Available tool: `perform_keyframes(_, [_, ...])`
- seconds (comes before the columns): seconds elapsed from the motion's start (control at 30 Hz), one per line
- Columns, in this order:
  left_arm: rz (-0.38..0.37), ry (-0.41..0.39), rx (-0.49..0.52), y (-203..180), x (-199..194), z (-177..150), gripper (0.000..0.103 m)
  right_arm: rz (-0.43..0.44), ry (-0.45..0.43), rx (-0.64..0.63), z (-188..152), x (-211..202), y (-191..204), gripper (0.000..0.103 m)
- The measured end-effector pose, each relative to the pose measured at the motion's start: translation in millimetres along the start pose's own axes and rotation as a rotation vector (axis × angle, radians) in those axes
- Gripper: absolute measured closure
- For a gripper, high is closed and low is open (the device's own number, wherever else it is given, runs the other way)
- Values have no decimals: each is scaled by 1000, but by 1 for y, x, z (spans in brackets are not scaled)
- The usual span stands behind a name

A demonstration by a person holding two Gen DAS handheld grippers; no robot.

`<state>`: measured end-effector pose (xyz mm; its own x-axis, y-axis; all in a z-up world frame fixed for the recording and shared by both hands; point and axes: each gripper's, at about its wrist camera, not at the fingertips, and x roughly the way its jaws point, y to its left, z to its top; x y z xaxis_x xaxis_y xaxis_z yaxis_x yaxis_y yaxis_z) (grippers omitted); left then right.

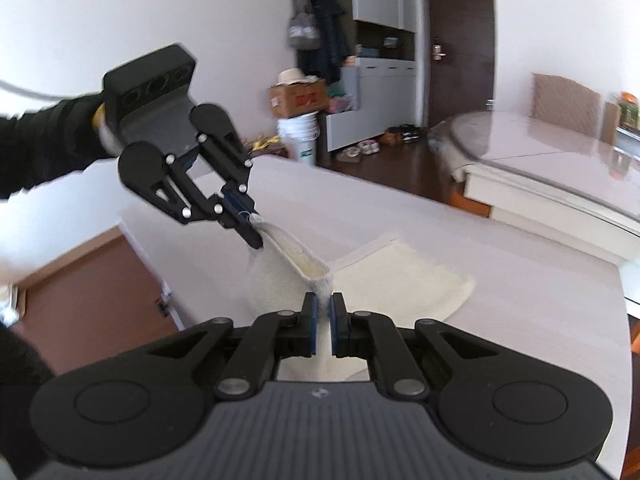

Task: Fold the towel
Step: 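Fold the strip over with the right gripper toward the left gripper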

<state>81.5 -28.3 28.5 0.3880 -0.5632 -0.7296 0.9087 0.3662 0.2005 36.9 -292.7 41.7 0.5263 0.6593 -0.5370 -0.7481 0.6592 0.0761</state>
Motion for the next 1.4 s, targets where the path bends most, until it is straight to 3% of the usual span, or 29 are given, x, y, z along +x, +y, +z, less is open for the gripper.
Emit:
perform_keyframes(0.37, [47, 44, -138, 75, 52, 20, 97, -44, 7, 142, 18, 41, -85, 97])
perform_keyframes(0.43, [37, 38, -123, 77, 55, 18, 97, -43, 8, 173, 16, 48, -93, 94])
perform_keyframes(0.5, [29, 33, -98, 75, 58, 18, 97, -35, 7, 214, 12, 53, -101, 81])
perform_keyframes(0.8, [54, -50, 55, 58, 55, 8, 97, -19, 41, 276, -2, 82, -122, 75])
perform_keyframes(1.07, [39, -84, 109, 53, 54, 6, 97, -20, 68, 243, -1, 104, -125, 75])
perform_keyframes(1.13, [39, -79, 112, 53, 55, 4, 97, -17, 71, 247, -2, 106, -124, 80])
perform_keyframes(1.17, [40, -75, 106, 53, 56, 4, 96, -18, 69, 243, -3, 105, -122, 90])
perform_keyframes(1.2, [42, -74, 101, 53, 56, 3, 96, -21, 64, 238, -4, 103, -120, 92])
perform_keyframes(1.4, [90, -52, 27, 66, 62, 9, 94, -62, -10, 227, 3, 78, -106, 94])
